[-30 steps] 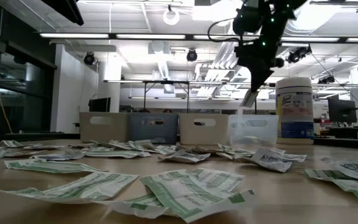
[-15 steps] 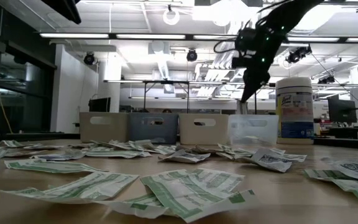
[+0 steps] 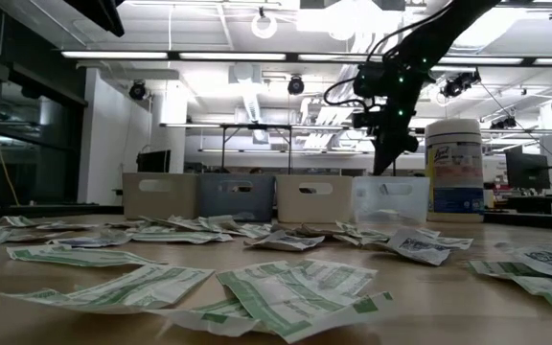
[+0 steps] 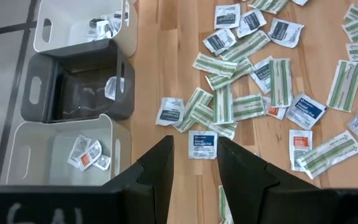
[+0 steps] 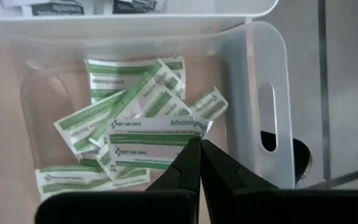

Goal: Pick & Place First Aid Supplies
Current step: Put the green bandage into the transparent bin

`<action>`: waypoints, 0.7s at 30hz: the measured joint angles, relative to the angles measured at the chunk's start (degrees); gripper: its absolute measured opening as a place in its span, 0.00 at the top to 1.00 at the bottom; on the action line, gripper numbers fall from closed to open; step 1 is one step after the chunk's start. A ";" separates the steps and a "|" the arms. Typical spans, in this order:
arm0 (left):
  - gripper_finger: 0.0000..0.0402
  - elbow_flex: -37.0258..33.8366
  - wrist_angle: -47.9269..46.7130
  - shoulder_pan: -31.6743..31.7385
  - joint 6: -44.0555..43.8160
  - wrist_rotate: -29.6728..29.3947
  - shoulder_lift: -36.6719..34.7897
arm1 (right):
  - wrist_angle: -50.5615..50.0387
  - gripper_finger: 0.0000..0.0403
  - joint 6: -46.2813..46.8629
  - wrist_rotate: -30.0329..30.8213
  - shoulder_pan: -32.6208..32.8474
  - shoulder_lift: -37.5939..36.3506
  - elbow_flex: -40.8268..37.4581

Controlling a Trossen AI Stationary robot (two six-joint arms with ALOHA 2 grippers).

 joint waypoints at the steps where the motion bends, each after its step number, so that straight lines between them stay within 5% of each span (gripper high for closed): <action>1: 0.70 0.00 0.00 -0.01 0.00 0.00 0.00 | -0.01 1.00 0.04 0.07 0.06 0.00 0.00; 12: 0.70 0.00 0.02 0.00 0.48 -0.23 0.00 | -1.09 0.82 7.60 -0.09 0.50 0.00 0.07; 21: 0.70 0.00 0.02 -0.02 0.59 -0.28 0.00 | -5.61 0.66 27.78 0.25 0.79 -1.69 0.09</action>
